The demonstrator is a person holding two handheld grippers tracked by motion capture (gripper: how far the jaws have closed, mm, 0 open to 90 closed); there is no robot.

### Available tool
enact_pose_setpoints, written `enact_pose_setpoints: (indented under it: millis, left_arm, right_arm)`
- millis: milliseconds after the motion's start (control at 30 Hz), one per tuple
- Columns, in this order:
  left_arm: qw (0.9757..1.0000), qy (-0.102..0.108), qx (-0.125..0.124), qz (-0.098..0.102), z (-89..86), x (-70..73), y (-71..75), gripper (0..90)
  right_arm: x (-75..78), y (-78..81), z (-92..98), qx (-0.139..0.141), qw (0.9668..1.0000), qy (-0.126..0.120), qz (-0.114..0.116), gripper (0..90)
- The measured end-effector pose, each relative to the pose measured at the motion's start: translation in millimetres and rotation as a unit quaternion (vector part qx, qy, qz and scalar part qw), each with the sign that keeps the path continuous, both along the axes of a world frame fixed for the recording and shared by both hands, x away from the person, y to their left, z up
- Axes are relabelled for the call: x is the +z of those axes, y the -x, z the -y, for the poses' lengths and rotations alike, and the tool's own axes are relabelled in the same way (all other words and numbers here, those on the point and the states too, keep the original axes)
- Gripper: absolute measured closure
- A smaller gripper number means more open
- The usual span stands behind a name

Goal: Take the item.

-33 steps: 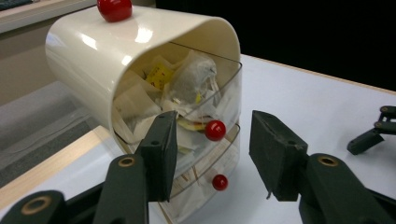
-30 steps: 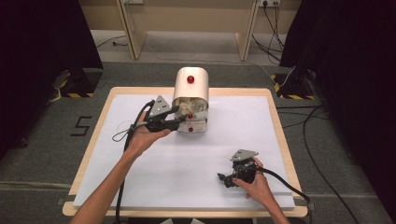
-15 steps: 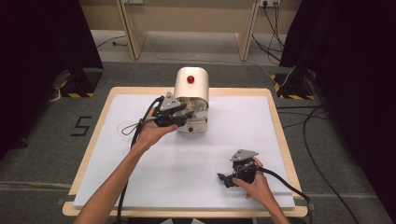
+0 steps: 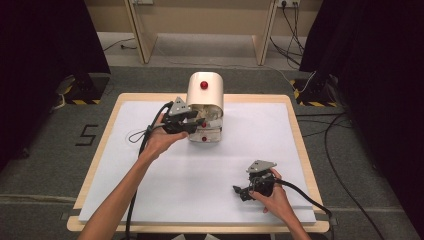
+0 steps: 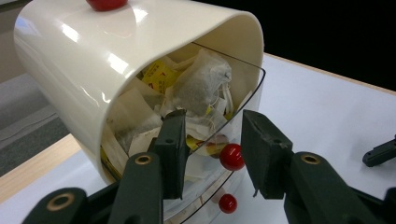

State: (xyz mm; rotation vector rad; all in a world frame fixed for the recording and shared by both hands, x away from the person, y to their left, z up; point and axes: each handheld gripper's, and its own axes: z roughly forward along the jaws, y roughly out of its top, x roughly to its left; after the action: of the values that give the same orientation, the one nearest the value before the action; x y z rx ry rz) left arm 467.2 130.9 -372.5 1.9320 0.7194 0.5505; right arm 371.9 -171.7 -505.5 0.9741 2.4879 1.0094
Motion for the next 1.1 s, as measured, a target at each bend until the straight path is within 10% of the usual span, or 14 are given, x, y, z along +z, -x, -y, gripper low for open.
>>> enact_pose_setpoints:
  millis: [1100]
  left_arm:
    - [0.9996,-0.022,-0.011,-0.013,-0.7,4.2,33.8,64.6]
  right_arm:
    - [-0.1,0.1,0.0,0.0,1.0,0.0,0.001,0.5]
